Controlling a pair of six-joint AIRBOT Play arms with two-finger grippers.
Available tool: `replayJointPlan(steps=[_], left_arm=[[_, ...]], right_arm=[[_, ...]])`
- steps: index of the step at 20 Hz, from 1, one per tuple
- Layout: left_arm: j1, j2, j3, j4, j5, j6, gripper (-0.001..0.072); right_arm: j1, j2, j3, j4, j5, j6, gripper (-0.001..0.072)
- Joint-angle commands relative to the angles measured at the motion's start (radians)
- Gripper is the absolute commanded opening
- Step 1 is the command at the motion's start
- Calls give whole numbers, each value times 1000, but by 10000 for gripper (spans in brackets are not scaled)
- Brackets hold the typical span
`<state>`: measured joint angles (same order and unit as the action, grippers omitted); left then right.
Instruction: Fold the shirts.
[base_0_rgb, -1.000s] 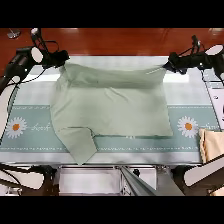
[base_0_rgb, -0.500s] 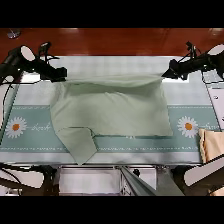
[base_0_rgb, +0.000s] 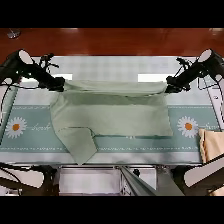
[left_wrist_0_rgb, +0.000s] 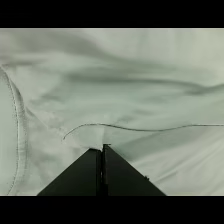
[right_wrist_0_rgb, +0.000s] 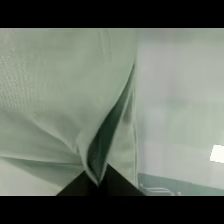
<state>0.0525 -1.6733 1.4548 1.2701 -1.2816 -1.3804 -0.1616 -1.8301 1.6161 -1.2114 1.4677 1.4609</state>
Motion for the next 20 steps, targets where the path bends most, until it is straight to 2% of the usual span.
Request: replayJointPlan(steps=[1,3,4,5,6,7,10,11,13,14,17,18,20], left_arm=[[4,-1,-2,-4,-21,5,17],[-5,-2,-2,-23,-21,4,18],[-8,-3,-2,-26,-23,3,24],[-10,-3,-2,-25,-40,2,252],[-8,-3,-1,-14,-61,-13,698],[-1,-3,-1,22,-97,-50,703],[55,9,-15,61,-278,-63,702],[86,41,-58,51,-295,-89,702],[153,154,-217,0,-242,-80,702],[198,219,-314,-61,-199,-45,701],[407,386,-591,-342,-117,34,701],[469,427,-663,-389,-109,45,701],[510,482,-777,-320,-95,14,701]], right_arm=[[14,0,-4,-38,-8,9,30],[27,0,-4,-10,-39,10,31],[34,0,-4,5,-52,12,156],[38,1,-4,6,-53,33,525],[39,2,-3,13,-31,41,622],[34,6,-2,19,8,42,621],[-10,70,-4,-27,123,19,621],[-36,118,-32,-30,121,6,621],[-112,253,-188,68,13,-44,621],[-154,340,-318,143,-73,-72,621],[-239,595,-709,335,-249,-207,621],[-253,673,-823,364,-292,-223,621],[-261,785,-985,396,-342,-225,621]])
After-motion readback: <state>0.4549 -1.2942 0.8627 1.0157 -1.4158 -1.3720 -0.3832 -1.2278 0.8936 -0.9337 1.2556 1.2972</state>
